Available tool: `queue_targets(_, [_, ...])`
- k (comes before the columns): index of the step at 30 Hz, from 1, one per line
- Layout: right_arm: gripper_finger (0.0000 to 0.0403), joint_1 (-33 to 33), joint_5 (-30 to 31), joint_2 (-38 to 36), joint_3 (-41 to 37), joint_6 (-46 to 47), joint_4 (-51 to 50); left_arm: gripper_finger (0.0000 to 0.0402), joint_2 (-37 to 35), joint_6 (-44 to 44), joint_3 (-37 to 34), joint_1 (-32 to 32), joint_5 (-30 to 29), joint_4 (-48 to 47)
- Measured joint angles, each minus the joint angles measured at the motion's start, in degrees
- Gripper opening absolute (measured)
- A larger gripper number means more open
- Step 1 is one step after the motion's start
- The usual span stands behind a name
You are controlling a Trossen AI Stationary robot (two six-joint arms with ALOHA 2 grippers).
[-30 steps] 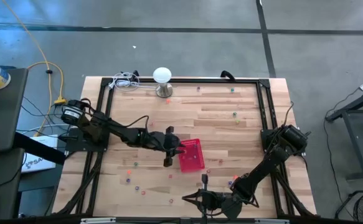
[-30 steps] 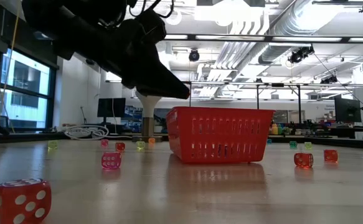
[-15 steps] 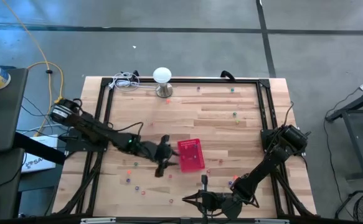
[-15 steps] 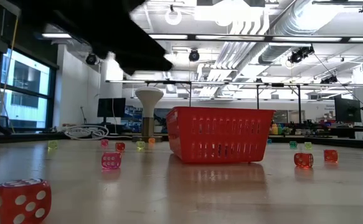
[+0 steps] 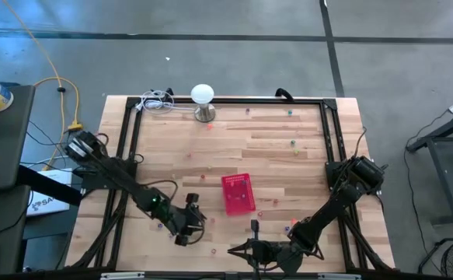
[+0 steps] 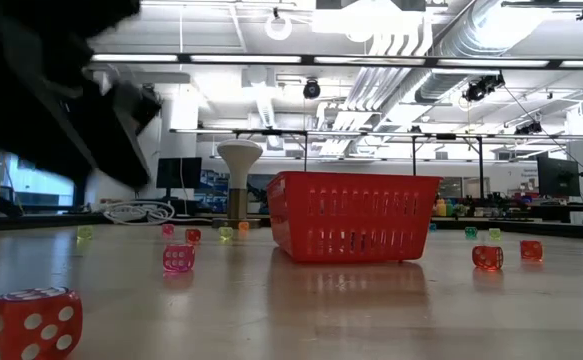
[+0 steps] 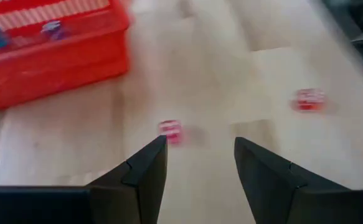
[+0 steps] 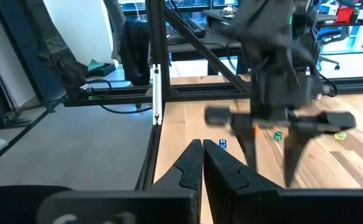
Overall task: Pick & Place Dice
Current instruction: Put the pink die into the red basket
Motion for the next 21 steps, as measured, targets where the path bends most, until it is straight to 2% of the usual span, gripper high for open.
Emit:
queue_targets(6, [0.0003,0.0,0.0,0.0,0.0,-0.5,1.2,0.0179,5.8,-1.4,0.0,0.5,-0.8,6.1])
queue_targets(11, [0.0003,0.0,0.0,0.0,0.0,-0.6,0.9,0.0179,7.2,-2.8,0.0,0.8,-1.2,6.1])
queue_targets(21, [0.0003,0.0,0.0,0.0,0.0,-0.7,0.5,0.0179,11.1,-3.0,0.0,2.3,-1.8,12.2])
